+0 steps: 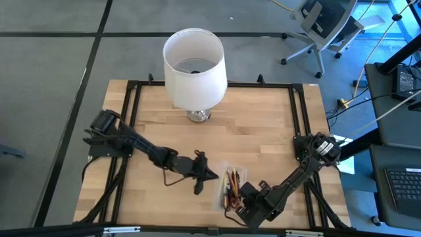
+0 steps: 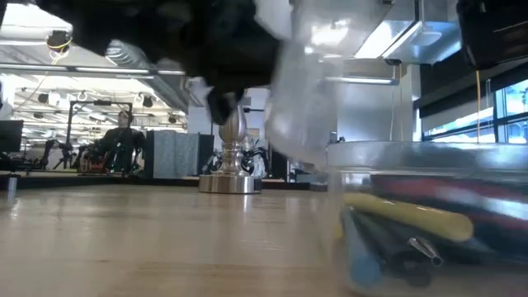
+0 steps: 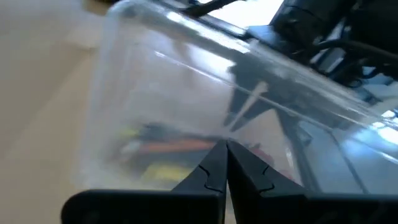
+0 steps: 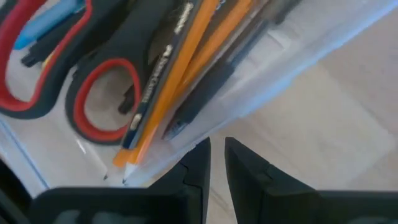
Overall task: Pick & place school supplies into a supply box
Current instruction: Close the transparent supply box
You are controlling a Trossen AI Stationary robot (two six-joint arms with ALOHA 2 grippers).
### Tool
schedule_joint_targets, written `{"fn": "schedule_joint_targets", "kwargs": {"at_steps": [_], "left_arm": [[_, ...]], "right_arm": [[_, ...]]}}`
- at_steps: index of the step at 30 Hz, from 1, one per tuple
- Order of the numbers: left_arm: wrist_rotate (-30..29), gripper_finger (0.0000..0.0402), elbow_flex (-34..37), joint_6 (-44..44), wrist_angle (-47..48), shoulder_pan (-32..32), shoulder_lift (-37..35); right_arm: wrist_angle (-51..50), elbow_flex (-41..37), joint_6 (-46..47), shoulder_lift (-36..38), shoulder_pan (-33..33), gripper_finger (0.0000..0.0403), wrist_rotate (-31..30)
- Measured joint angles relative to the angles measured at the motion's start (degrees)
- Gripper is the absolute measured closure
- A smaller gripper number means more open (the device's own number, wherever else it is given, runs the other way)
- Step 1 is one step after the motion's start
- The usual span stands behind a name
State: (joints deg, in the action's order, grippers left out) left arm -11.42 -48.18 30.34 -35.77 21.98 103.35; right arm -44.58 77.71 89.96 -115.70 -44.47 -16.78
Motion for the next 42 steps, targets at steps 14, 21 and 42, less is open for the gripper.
{"fn": "schedule_joint_targets", "kwargs": {"at_steps": [14, 21, 42], "left_arm": [[2.7, 0.04, -12.2, 1.2, 9.3, -0.4, 9.6], [0.8, 0.0399, -12.3, 5.5, 11.1, -0.4, 9.5], [-2.6, 0.04, -12.5, 19.5, 17.9, 0.6, 9.2]], "right_arm": [[0.2, 0.1, -11.9, 0.0, -1.1, 0.035, 5.5], [-2.3, 0.1, -13.2, 2.8, -4.6, 0.035, 3.9], [-2.0, 0.1, -14.2, 10.9, -3.1, 0.035, -10.6]]}}
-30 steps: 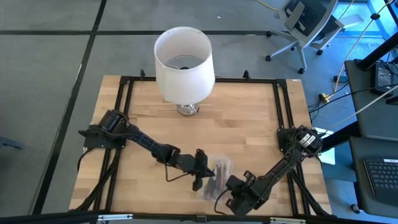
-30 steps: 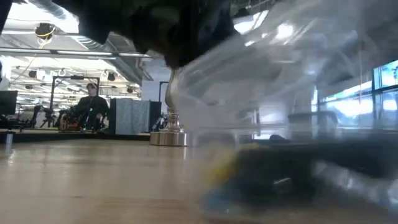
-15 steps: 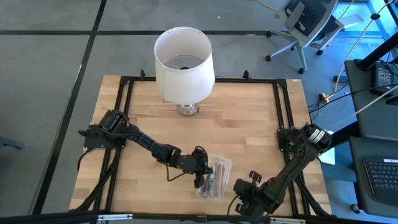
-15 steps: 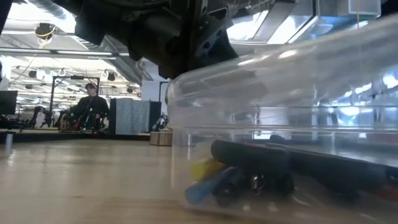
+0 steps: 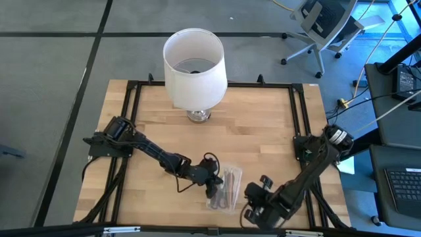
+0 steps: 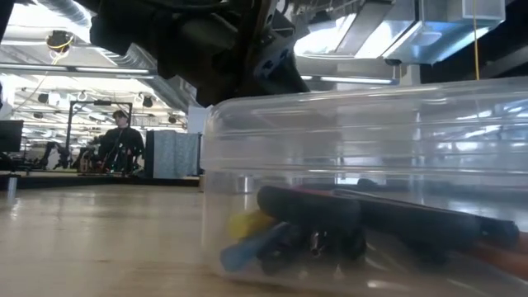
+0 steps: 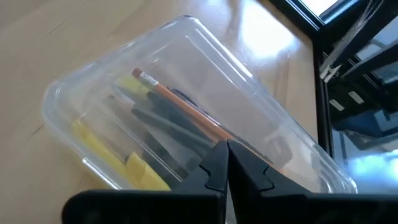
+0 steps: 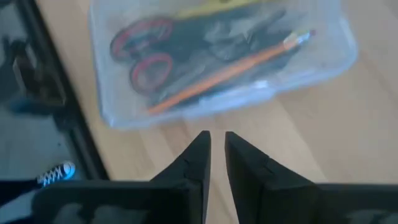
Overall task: Pick & place school supplies into a supply box
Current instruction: Close the transparent supply box
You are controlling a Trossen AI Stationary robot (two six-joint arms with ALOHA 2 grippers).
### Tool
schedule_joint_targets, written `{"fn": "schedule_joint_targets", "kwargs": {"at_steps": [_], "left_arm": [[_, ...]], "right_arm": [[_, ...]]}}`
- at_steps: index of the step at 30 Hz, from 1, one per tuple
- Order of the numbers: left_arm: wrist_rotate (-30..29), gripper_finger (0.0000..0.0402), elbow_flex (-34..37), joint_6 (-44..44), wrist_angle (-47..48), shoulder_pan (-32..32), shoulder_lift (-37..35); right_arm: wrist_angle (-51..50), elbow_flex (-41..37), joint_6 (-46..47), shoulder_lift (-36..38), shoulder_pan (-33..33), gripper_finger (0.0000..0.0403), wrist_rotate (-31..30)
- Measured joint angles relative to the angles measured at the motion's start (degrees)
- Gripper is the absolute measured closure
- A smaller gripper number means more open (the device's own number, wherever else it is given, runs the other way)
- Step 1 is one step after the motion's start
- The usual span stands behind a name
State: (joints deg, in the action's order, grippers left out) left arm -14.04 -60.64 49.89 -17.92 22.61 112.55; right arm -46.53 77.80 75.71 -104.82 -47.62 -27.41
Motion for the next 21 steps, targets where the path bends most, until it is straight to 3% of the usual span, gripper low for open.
{"fn": "schedule_joint_targets", "kwargs": {"at_steps": [5, 21], "left_arm": [[-2.2, 0.04, 0.0, 5.2, 1.5, 0.8, -0.1], [-23.8, 0.04, 0.1, 24.5, 7.6, 9.4, 0.1]], "right_arm": [[2.2, 0.0, -5.8, 0.0, 2.8, 0.035, 0.5], [12.5, 0.0, -26.0, 0.0, 8.7, 0.035, -0.9]]}}
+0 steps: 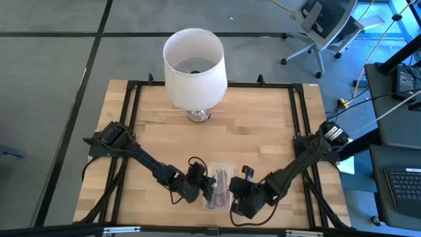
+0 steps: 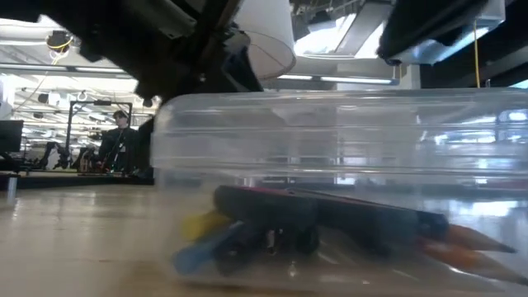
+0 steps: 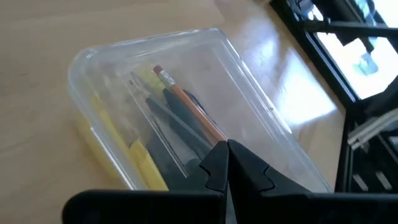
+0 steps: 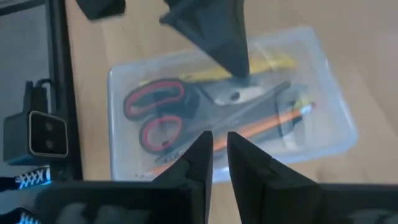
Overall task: Pick & place school supplies into a supply box
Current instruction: Close the transparent supply box
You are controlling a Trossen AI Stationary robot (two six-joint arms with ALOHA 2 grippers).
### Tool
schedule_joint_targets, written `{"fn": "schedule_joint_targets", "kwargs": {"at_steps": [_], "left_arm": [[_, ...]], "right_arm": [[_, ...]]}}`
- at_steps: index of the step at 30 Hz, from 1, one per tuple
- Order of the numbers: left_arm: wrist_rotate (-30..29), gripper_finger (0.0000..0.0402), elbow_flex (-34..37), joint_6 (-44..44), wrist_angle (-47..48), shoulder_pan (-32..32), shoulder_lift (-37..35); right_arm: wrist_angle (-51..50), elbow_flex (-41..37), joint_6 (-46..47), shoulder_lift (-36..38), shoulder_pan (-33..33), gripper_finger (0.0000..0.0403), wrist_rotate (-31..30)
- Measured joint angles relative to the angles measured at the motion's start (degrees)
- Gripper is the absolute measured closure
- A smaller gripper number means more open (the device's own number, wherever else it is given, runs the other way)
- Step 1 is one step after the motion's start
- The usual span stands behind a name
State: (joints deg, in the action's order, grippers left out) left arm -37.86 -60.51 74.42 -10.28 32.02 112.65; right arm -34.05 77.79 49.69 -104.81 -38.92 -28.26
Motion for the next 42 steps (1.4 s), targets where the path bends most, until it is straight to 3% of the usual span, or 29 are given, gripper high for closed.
{"fn": "schedule_joint_targets", "kwargs": {"at_steps": [7, 19, 30, 42], "left_arm": [[-7.1, 0.0399, 0.1, 5.2, 0.9, 2.2, 0.2], [-10.8, 0.04, 0.3, 3.9, -0.5, 2.0, 0.2], [-10.9, 0.0399, 0.2, -2.4, -8.0, 2.2, 0.1], [-10.9, 0.04, 0.1, -4.2, -8.8, 2.9, -0.6]], "right_arm": [[6.3, 0.0, -11.0, 0.0, 2.4, 0.0345, 5.2], [9.0, 0.0, -17.0, -0.1, 4.9, 0.0249, 3.8], [10.9, -0.1, -23.1, -6.2, 5.8, 0.0245, 1.2], [10.3, 0.1, -23.5, -8.4, 10.1, 0.0245, 8.9]]}}
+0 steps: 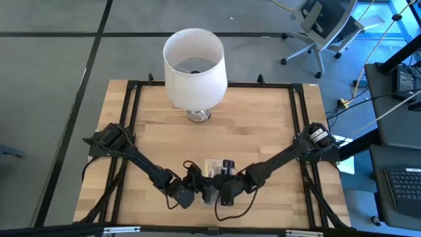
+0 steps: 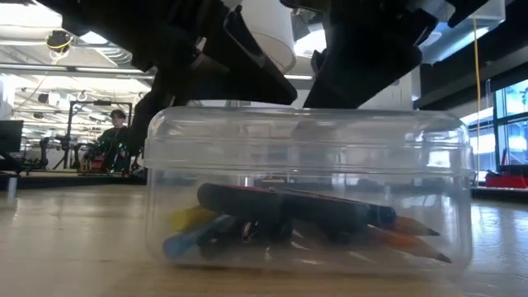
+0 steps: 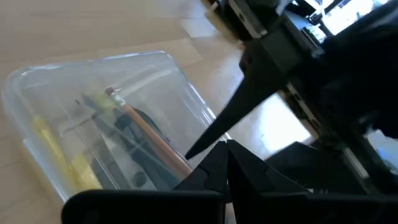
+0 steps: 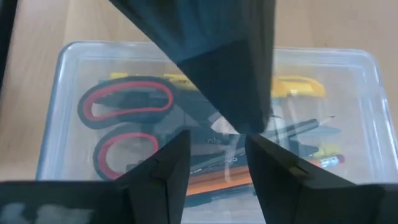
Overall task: Pick & place school supplies into a supply box
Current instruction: Close the transparent supply box
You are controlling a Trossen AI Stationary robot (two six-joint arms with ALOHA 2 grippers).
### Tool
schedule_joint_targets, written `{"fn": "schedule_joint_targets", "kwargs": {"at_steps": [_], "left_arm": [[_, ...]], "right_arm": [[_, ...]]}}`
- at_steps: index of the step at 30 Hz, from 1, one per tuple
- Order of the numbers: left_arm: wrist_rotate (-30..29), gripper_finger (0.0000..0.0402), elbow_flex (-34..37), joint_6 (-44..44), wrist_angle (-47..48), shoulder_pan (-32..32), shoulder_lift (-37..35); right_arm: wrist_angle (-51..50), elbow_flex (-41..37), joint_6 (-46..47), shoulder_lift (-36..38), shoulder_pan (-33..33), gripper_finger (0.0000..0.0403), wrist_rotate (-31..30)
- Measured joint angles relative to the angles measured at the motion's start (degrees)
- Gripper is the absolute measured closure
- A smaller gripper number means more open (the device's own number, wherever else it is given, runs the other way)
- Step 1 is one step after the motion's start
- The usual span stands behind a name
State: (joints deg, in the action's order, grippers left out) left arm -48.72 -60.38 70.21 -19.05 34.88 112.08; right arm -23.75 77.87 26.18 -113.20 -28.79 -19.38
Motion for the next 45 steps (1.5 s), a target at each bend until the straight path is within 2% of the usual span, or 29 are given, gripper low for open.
{"fn": "schedule_joint_targets", "kwargs": {"at_steps": [6, 15, 19, 24, 29, 38, 45], "left_arm": [[0.4, 0.0398, 0.0, -2.5, 0.7, 0.8, -1.6], [0.9, 0.04, 0.0, -3.1, 9.0, 2.1, -6.5], [4.1, 0.04, 0.0, -3.0, 11.1, 2.4, -7.2], [10.9, 0.04, 0.0, 0.1, 15.1, 2.6, -7.2], [12.4, 0.04, 0.0, 1.6, 19.2, 3.4, -7.2], [12.8, 0.04, 0.0, 1.6, 20.0, 3.7, -7.2], [14.6, 0.04, 0.0, 2.1, 20.0, 3.7, -7.2]], "right_arm": [[-1.2, 0.2, -5.3, -0.6, 0.3, 0.0245, 2.3], [-4.2, 0.2, -7.4, -1.4, 0.3, 0.0245, 6.4], [-4.2, 0.0, -8.7, -1.4, 0.0, 0.0245, 7.0], [-4.4, -0.2, -10.8, -1.4, -0.7, 0.0245, 8.7], [-4.4, -0.2, -13.1, -1.4, -1.9, 0.0245, 10.7], [-4.2, -0.2, -10.9, -1.4, -2.4, 0.0245, 10.2], [-5.0, -0.2, -4.2, -1.6, -2.4, 0.0245, 9.6]]}}
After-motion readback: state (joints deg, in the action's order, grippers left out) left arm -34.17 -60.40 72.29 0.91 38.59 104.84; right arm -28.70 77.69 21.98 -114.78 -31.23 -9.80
